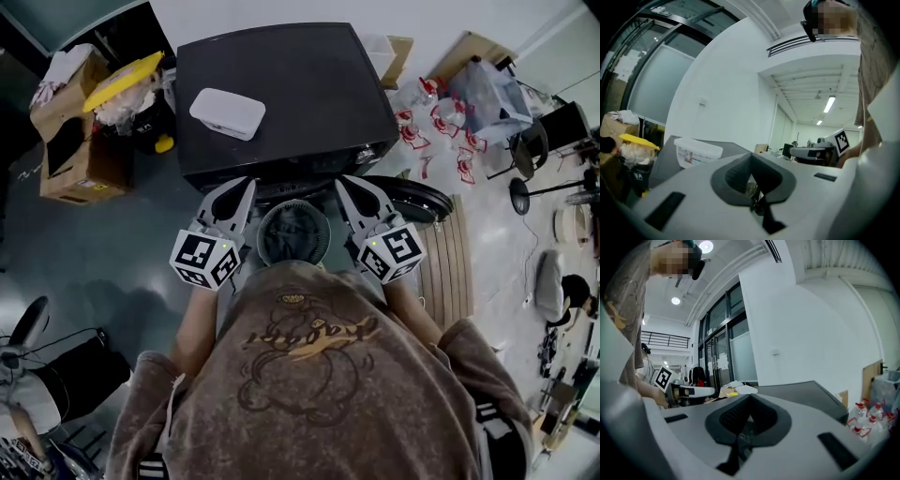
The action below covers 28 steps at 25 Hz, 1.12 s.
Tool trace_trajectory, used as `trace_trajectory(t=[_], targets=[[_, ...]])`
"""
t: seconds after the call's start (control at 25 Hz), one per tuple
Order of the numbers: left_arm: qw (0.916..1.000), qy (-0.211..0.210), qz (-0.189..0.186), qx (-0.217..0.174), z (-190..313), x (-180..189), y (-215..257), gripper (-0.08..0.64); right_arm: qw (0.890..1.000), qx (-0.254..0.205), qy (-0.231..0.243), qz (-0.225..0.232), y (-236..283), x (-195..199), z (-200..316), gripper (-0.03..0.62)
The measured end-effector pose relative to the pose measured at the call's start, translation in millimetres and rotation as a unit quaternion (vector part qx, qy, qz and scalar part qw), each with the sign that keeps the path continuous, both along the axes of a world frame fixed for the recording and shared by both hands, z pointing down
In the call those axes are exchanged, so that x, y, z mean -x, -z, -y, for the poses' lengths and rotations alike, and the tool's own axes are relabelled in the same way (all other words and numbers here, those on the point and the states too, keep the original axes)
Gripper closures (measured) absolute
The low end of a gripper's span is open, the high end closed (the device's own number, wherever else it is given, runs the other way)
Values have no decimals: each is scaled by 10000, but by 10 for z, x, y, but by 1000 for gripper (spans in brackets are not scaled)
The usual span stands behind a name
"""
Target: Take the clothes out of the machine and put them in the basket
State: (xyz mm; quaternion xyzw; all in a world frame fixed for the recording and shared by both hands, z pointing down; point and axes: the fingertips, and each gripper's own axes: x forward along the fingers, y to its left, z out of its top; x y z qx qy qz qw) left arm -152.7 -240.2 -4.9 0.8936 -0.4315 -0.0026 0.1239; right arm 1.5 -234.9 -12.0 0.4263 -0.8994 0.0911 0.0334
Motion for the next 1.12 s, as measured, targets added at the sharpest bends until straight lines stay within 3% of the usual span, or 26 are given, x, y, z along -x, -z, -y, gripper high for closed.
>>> trace_trajectory(t=[0.32,1.12], targets=[[9992,340,13,203,-3,-3,-316,555,9993,251,-42,278,-302,-130,33,601],[9955,898,-50,313,-115,-6,-278,554,9987,334,372,117,-364,-3,25,601]])
